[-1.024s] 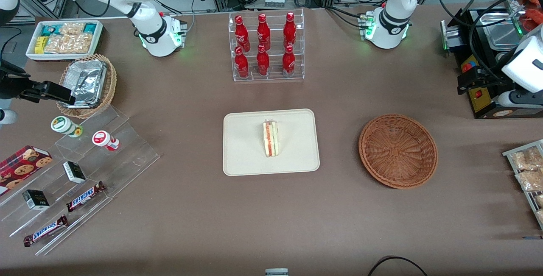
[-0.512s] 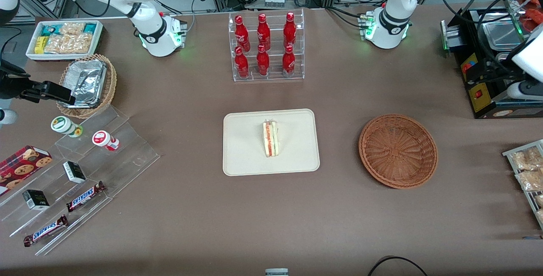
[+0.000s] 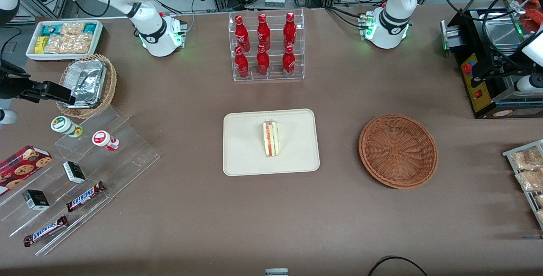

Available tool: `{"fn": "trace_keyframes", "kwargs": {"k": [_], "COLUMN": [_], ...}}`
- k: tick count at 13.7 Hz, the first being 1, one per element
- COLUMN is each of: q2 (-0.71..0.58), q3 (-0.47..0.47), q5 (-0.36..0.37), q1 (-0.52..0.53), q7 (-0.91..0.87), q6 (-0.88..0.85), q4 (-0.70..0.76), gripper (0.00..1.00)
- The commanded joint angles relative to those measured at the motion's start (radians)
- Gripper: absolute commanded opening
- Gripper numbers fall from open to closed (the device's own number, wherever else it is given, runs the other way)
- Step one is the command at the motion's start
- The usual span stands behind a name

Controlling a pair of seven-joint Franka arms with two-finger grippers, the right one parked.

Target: Place sandwich from basket to tray

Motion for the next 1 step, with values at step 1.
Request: {"fn": "trace_keyframes", "kwargs": {"k": [1], "q2": [0.005], "q3": [0.000], "q5": [-0.009], "q1": [-0.001], "q7": [-0.048], "q6": [-0.008], "q4": [0.020], "gripper": [0.99]}}
